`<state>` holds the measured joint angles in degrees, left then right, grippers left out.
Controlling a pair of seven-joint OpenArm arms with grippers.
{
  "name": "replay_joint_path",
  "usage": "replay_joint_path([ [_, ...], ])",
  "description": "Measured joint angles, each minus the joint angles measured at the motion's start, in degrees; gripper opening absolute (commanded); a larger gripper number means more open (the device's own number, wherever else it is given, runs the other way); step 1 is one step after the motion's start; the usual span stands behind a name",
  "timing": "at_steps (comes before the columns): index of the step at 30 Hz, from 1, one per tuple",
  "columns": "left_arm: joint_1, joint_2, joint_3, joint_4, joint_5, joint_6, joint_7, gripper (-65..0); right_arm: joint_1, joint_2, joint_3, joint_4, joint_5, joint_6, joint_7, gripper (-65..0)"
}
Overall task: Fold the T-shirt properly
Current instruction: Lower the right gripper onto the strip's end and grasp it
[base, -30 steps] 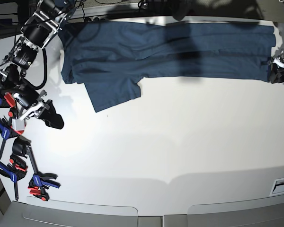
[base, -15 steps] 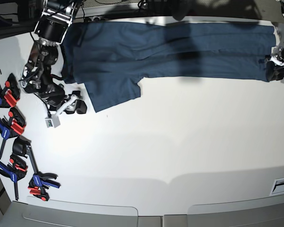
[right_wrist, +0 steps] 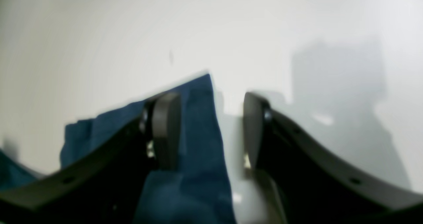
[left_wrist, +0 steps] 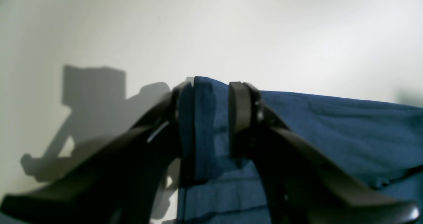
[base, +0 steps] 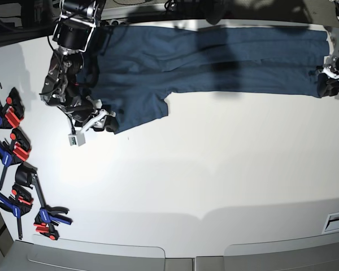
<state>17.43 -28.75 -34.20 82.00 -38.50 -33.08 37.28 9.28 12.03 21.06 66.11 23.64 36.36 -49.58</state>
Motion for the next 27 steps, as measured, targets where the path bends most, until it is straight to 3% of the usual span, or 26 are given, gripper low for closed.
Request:
replay_joint_path([
  [5, 0.0, 0.0, 0.0, 0.0, 0.0, 0.0, 0.0, -48.2, 0.5, -0.2, 0.0, -3.8, 2.3, 0.2, 2.1, -35.7],
  [11, 0.0, 0.0, 0.0, 0.0, 0.0, 0.0, 0.0, -48.2, 0.6, -0.6, 0.0, -4.1, 6.2, 0.3, -0.3, -36.6],
  [15, 0.0, 0.0, 0.0, 0.0, 0.0, 0.0, -0.1, -48.2, 1.0, -0.6, 0.0, -4.2, 5.9, 0.3, -1.4, -46.3],
  [18, 0.0, 0.0, 0.0, 0.0, 0.0, 0.0, 0.0, -48.2, 0.9, -0.6, 0.0, -4.3, 5.3, 0.1, -2.1, -64.6],
  [21, 0.0, 0.0, 0.0, 0.0, 0.0, 0.0, -0.1, -48.2, 0.7, -0.6, 0.0, -4.3, 6.7, 0.1, -2.6, -65.0],
  [23, 0.0, 0.0, 0.0, 0.0, 0.0, 0.0, -0.1, -48.2, 0.7, -0.6, 0.0, -4.3, 10.2, 0.1, -5.7, -65.0],
  [25, 0.0, 0.0, 0.0, 0.0, 0.0, 0.0, 0.0, -48.2, 0.3, -0.6, -0.1, -4.0, 13.5, 3.3, -9.7, -65.0],
  [27, 0.0, 0.0, 0.0, 0.0, 0.0, 0.0, -0.1, -48.2, -0.2, -0.9, -0.3, -3.0, 16.7, 3.1, -13.4, -65.0],
])
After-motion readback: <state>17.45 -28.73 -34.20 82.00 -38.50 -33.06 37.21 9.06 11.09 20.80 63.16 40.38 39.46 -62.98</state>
